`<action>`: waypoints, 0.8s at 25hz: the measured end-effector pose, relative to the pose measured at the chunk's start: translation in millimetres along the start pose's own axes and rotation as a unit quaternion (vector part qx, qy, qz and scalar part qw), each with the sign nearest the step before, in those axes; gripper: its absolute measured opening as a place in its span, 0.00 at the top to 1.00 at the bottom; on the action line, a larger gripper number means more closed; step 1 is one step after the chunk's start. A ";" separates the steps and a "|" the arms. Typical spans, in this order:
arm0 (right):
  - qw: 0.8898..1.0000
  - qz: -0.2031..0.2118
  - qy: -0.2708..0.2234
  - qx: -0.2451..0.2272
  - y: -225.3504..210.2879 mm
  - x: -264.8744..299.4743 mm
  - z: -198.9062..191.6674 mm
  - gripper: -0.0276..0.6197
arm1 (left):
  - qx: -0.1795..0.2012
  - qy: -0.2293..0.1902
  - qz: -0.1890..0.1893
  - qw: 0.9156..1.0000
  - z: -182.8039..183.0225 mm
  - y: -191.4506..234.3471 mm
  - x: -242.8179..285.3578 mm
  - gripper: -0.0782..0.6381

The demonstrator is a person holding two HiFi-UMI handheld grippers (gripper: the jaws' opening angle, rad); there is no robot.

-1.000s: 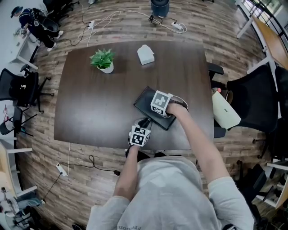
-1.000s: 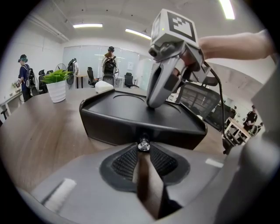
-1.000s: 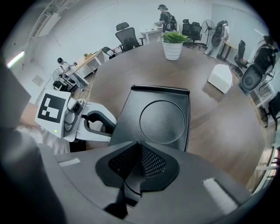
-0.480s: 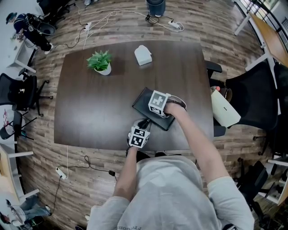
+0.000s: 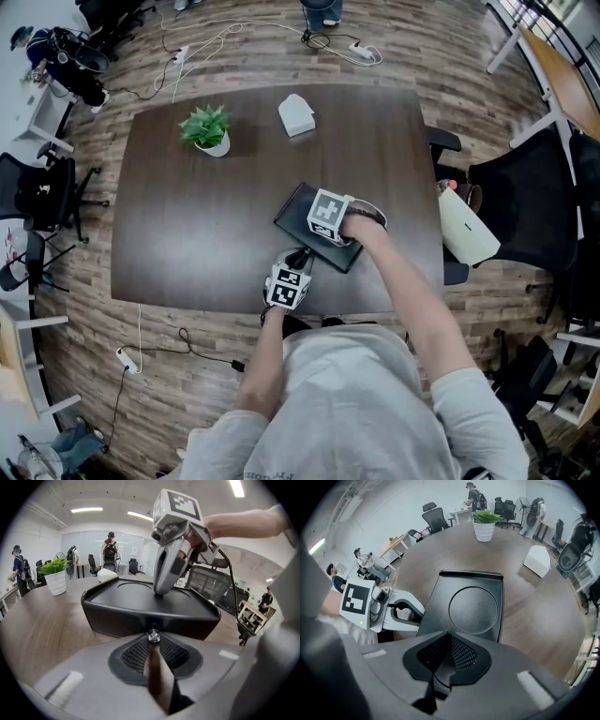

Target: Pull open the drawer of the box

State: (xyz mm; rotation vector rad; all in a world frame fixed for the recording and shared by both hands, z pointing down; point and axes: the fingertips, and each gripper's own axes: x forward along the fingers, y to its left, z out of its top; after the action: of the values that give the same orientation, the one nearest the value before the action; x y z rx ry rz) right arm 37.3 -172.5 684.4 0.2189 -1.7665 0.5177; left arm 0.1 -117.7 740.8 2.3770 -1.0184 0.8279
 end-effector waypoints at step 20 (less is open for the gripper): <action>1.000 -0.008 0.005 -0.004 -1.6 -0.1 -0.9 0.93 | 0.004 0.000 -0.005 1.000 -7.5 0.3 -7.6 0.71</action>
State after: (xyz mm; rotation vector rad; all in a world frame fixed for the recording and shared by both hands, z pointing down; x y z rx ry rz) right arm 38.7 -173.6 684.9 0.2254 -1.7561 0.4990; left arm -7.0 -109.8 741.3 2.3865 -1.0045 0.8316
